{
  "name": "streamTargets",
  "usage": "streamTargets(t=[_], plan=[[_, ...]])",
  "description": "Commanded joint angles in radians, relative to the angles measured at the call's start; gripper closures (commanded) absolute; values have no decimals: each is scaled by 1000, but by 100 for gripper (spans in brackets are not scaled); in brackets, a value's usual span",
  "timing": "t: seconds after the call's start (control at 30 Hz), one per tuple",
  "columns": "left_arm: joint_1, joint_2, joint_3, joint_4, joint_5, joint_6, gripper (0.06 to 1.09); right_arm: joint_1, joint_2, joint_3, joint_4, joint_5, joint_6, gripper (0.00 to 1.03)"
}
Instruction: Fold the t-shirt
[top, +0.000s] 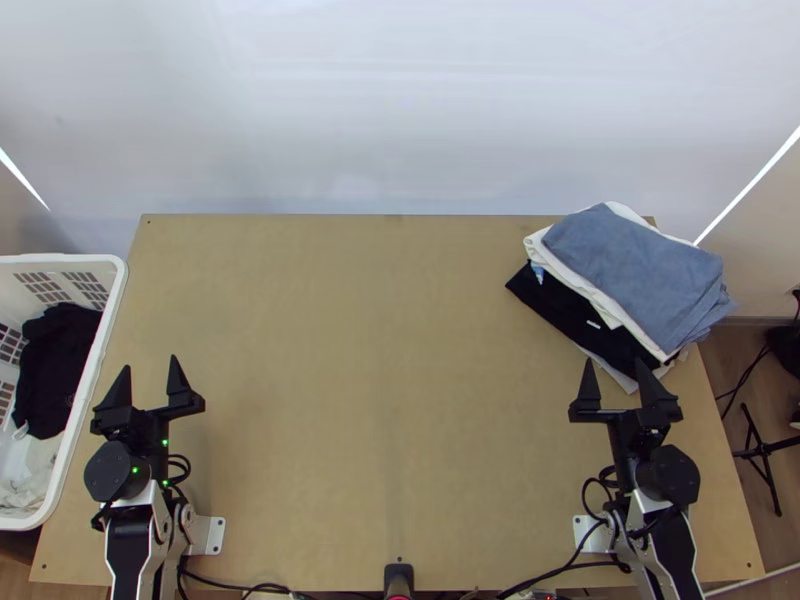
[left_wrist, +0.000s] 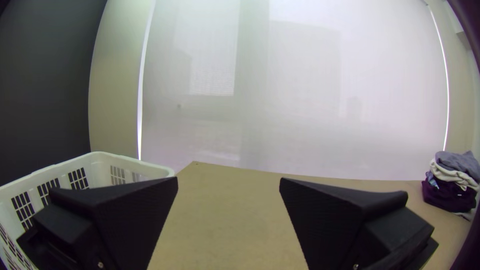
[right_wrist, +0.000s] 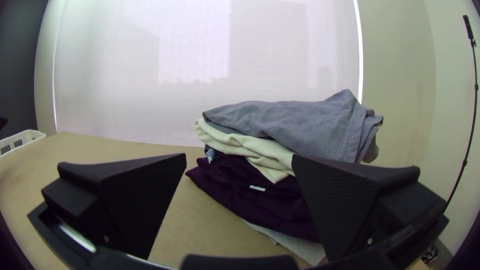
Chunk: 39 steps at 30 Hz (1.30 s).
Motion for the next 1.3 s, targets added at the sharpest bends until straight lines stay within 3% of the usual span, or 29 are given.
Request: streamTargets(t=[0.0,0.73,1.1,1.27], plan=[[0,0,0,0,0,-1,10,0,0,0,0,-1,0,5],[-1,0,0,0,2,-1,10,0,0,0,0,-1,0,5],[-58,-3,2,-7,80,-15,10,0,0,0,0,-1,0,5],[-44,17,126,42,49,2,11,0,0,0,0,-1,0,5]])
